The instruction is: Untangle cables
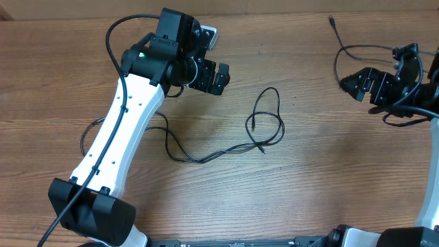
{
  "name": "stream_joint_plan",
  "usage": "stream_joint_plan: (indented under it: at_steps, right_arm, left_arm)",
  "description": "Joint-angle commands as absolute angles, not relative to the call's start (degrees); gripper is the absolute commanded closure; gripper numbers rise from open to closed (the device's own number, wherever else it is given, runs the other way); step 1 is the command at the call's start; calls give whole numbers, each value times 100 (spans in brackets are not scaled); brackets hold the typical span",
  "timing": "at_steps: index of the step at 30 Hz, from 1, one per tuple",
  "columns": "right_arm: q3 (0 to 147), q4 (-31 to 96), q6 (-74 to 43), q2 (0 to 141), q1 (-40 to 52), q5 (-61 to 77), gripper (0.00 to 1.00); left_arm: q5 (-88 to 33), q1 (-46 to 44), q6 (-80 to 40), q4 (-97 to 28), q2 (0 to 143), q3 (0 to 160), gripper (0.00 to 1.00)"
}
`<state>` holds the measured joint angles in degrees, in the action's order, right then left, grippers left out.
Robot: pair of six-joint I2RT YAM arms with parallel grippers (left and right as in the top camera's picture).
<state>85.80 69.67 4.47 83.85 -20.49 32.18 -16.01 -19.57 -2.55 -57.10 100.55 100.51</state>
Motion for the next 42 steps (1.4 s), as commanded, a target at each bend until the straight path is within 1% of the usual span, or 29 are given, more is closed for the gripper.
stream_joint_plan:
  at_steps: [1, 8, 10, 12, 15, 20, 25, 31, 33, 36, 40, 42]
  right_arm:
    - [8584, 6952, 429, 8315, -2021, 3267, 0]
    - [8584, 6952, 429, 8315, -2021, 3267, 0]
    - [8584, 6952, 429, 8315, -2021, 3267, 0]
    - [8584, 6952, 429, 8315, -2021, 3267, 0]
    - [8584, 6952, 429, 8315, -2021, 3267, 0]
    - [8584, 6952, 429, 8315, -2021, 3267, 0]
    - [8584, 6952, 429, 8315, -2021, 3267, 0]
    - [8584, 6952, 429, 8315, -2021, 3267, 0]
    - [8584, 6952, 429, 8315, -2021, 3267, 0]
    - [8584, 6952, 429, 8315, -2021, 3267, 0]
    - [8584, 6952, 429, 8315, -2021, 3267, 0]
    - [8584, 6952, 429, 8315, -2021, 3267, 0]
  left_arm:
    - [-1590, -1988, -126, -5699, 10088, 10169, 0]
    - [-1326, -1988, -148, -5557, 10088, 10169, 0]
    - [-1728, -2012, -73, -5570, 10088, 10169, 1]
    - [-2093, -2102, 454, -5778, 10097, 10160, 0]
    - [-1660, -2333, 1015, -6235, 10099, 10092, 1]
    - [-729, -2602, 1035, -6571, 10099, 9607, 1]
    - [-707, -2630, 1037, -6576, 10099, 8906, 0]
    - [-705, -2630, 1317, -6506, 10099, 8049, 0]
    - [-705, -2630, 1619, -6361, 10099, 7773, 0]
    - [-705, -2630, 2408, -6080, 10099, 7341, 0]
    - [-703, -2630, 3474, -5531, 10099, 6785, 3]
    - [-703, -2628, 3920, -5317, 10099, 6580, 0]
